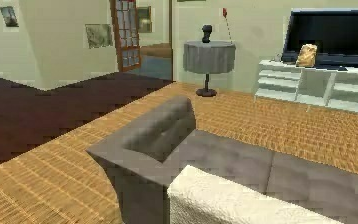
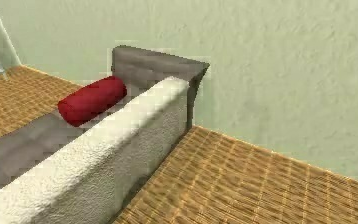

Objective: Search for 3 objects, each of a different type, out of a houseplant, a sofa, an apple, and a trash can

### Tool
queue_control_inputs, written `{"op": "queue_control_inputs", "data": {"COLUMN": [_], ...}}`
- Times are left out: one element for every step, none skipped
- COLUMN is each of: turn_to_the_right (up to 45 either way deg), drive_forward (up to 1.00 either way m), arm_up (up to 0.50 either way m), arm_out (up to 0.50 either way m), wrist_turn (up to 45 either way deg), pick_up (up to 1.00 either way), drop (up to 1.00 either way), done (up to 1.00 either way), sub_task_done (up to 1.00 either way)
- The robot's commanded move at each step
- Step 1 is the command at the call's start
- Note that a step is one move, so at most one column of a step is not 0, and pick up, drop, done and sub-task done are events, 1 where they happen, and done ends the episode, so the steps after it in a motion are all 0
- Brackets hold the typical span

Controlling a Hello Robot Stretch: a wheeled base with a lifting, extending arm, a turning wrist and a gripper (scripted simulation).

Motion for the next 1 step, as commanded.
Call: {"op": "queue_control_inputs", "data": {"turn_to_the_right": [45.0], "drive_forward": [0.0], "arm_up": [0.0], "arm_out": [0.0], "wrist_turn": [0.0], "pick_up": [0.0], "drop": [0.0], "done": [0.0], "sub_task_done": [0.0]}}
